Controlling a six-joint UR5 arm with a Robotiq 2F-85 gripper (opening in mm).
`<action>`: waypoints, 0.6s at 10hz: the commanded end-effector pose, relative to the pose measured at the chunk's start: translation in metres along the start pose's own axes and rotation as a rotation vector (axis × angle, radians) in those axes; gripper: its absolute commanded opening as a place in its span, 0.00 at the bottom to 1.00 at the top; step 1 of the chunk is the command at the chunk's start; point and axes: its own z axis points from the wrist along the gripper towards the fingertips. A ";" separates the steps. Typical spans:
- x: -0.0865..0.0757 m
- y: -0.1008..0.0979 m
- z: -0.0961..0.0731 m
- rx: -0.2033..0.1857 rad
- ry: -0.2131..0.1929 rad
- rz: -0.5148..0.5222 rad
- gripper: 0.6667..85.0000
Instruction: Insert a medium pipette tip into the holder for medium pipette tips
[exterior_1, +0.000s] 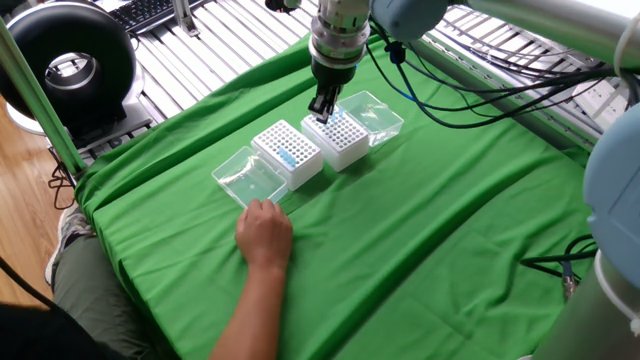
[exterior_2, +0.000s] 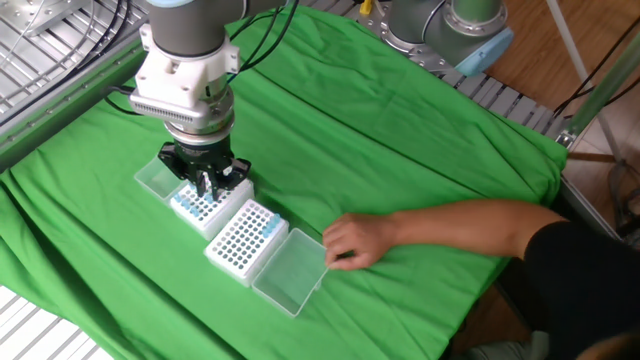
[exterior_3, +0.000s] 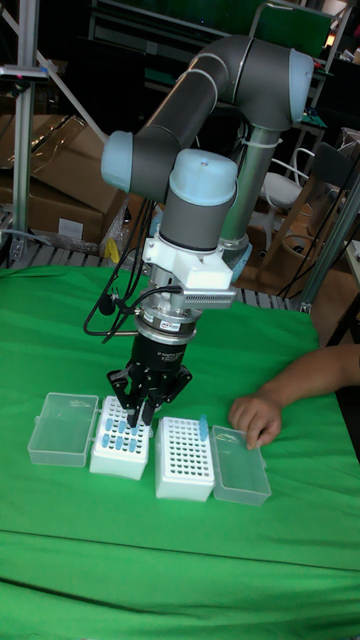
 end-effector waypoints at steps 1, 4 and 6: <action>-0.004 0.000 0.003 -0.013 -0.022 -0.002 0.32; -0.004 0.001 0.006 -0.017 -0.028 0.003 0.30; -0.004 0.003 0.009 -0.024 -0.038 0.005 0.30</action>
